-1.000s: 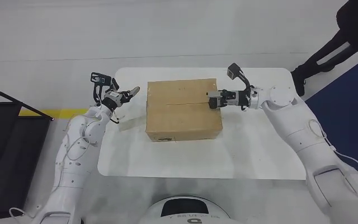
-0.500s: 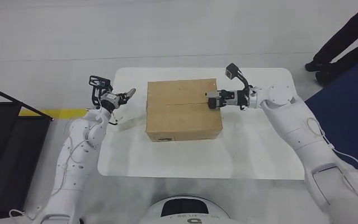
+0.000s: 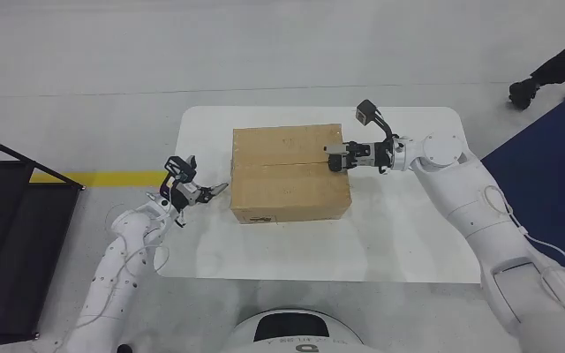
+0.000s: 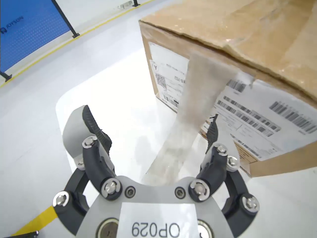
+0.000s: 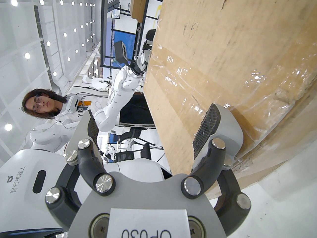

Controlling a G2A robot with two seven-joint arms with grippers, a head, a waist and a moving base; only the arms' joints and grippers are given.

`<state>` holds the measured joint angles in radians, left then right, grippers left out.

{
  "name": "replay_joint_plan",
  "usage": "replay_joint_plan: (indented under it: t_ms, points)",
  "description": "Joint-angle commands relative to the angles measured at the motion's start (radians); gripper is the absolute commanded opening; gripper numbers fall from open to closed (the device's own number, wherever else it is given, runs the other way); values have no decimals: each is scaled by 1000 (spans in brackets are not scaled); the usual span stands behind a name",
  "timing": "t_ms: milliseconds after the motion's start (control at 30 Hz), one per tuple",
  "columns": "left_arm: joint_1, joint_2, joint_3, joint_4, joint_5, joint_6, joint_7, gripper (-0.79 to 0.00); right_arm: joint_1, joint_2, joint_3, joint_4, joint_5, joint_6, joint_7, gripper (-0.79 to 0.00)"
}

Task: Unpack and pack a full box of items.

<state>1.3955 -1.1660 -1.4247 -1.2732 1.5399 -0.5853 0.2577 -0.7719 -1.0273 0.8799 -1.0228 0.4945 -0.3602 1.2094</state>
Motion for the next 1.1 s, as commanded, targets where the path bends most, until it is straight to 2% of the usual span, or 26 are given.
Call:
replay_joint_plan:
  t_ms: [0,167,500,767,1067]
  points:
    - [-10,0,8,11,-18,-26,15,0,0,0,0,0,0,0,0,0]
    - [-37,-4,34,24,-50,-34,14,0,0,0,0,0,0,0,0,0]
    - [-93,-19,102,50,-58,38,-6,0,0,0,0,0,0,0,0,0]
    - [-106,-19,87,71,-97,91,14,0,0,0,0,0,0,0,0,0]
    - [-84,-14,67,34,-125,101,66,0,0,0,0,0,0,0,0,0]
